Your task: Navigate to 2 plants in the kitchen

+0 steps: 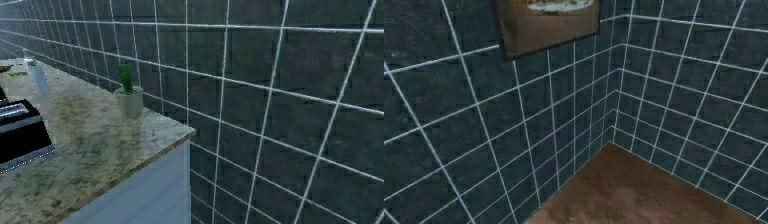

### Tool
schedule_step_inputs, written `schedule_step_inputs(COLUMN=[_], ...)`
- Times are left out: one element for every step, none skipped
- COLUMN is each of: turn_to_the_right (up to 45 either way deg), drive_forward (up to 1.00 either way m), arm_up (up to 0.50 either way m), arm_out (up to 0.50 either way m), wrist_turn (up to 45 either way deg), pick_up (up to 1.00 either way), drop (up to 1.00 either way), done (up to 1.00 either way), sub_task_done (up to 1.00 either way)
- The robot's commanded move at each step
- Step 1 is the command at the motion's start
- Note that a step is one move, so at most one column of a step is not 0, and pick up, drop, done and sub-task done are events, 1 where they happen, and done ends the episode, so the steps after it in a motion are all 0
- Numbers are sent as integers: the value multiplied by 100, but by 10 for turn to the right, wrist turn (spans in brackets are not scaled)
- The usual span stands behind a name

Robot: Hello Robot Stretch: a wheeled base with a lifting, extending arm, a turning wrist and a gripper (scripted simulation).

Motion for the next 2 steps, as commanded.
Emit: schedule_step_inputs(turn_to_the_right=[-150,0], drive_forward=[0,0], arm_up=[0,0], arm_out=[0,0], wrist_turn=[0,0], pick_up=[0,0], drop=[0,0], done=[0,100], sub_task_done=[0,0])
